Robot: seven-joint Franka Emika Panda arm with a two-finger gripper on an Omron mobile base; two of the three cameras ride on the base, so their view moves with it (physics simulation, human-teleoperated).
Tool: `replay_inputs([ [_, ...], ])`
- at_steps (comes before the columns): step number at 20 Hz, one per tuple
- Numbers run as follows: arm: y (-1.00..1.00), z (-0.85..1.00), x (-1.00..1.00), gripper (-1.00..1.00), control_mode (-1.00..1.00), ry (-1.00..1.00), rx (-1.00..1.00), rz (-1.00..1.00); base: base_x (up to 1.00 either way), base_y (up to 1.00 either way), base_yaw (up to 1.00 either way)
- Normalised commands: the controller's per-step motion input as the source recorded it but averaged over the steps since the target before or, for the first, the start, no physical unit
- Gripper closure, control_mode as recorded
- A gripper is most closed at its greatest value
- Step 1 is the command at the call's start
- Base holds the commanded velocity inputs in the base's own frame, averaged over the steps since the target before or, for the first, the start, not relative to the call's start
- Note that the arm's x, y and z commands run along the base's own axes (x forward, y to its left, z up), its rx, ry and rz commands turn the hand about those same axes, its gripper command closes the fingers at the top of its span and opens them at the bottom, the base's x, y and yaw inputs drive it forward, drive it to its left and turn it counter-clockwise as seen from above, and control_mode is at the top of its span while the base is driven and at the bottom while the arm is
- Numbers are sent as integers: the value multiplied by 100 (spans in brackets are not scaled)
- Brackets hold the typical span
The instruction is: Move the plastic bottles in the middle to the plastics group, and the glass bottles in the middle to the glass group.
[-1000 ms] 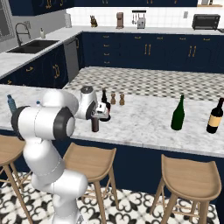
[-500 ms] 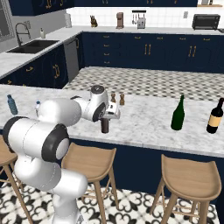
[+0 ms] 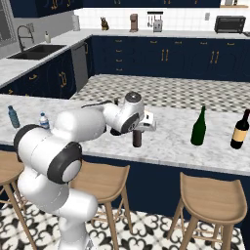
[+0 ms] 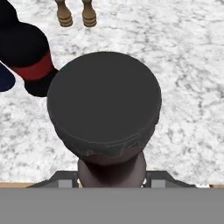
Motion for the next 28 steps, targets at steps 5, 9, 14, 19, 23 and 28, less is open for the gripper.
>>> replay_inputs([
  [5,-76,-11,0,100,-100,0,-1,0,0,0,0],
  [9,-56,-16,0,100,-100,0,-4,0,0,0,0],
  [14,-50,-3,0,100,-100,0,-3,0,0,0,0],
  [19,-47,0,13,100,-100,-3,-1,0,0,0,0],
  [23,-52,0,3,100,-100,-9,0,0,0,0,0],
  [28,-48,0,0,100,-100,-12,1,0,0,0,0],
])
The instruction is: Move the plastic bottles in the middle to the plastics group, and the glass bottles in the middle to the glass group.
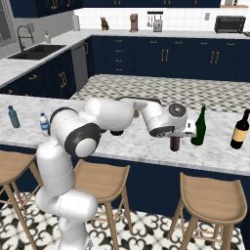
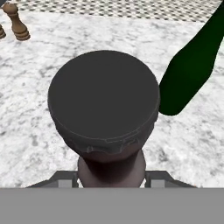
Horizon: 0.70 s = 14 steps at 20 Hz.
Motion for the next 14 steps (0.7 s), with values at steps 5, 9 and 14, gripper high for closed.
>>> replay_inputs([
  [5,-30,0,0,100,-100,-4,0,0,0,0,0],
  [9,-16,0,0,100,-100,0,0,0,0,0,0],
  [14,-9,0,13,100,-100,0,0,0,0,0,0],
])
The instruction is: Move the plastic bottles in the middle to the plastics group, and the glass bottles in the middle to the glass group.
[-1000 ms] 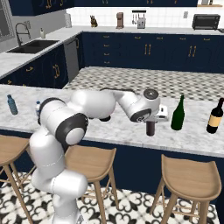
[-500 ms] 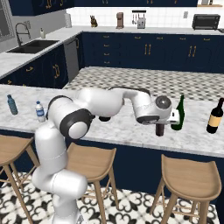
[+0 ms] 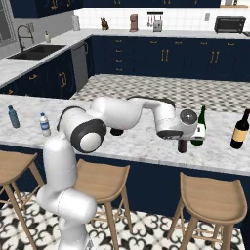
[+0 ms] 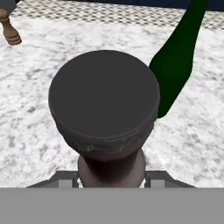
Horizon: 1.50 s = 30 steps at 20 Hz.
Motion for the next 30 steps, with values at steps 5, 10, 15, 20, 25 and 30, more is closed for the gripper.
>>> replay_inputs([
  [5,-1,0,20,100,-100,0,0,0,0,0,0],
  [10,0,-3,13,100,-100,0,0,0,0,0,0],
  [15,0,-22,5,100,-100,0,0,0,0,0,0],
  [20,0,-31,2,100,-100,0,0,0,0,0,0],
  [25,0,-21,1,100,-100,0,0,0,0,0,0],
  [30,0,-1,5,100,-100,0,0,0,0,0,0],
])
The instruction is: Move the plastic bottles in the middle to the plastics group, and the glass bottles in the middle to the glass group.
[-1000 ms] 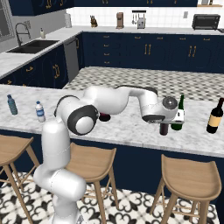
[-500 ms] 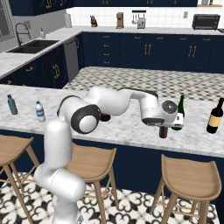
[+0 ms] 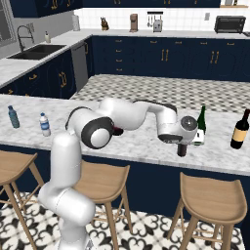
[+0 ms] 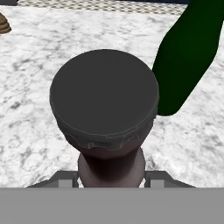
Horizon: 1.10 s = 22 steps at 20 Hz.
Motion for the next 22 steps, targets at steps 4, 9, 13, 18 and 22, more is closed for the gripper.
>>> replay_inputs([
  [4,0,0,34,100,-100,0,0,0,0,0,0],
  [9,0,0,31,100,-100,0,0,0,0,0,0],
  [13,0,0,23,100,-100,0,0,0,0,0,0],
  [18,-7,0,20,100,-100,0,0,0,0,0,0],
  [22,-12,0,8,100,-100,0,0,-1,0,0,0],
])
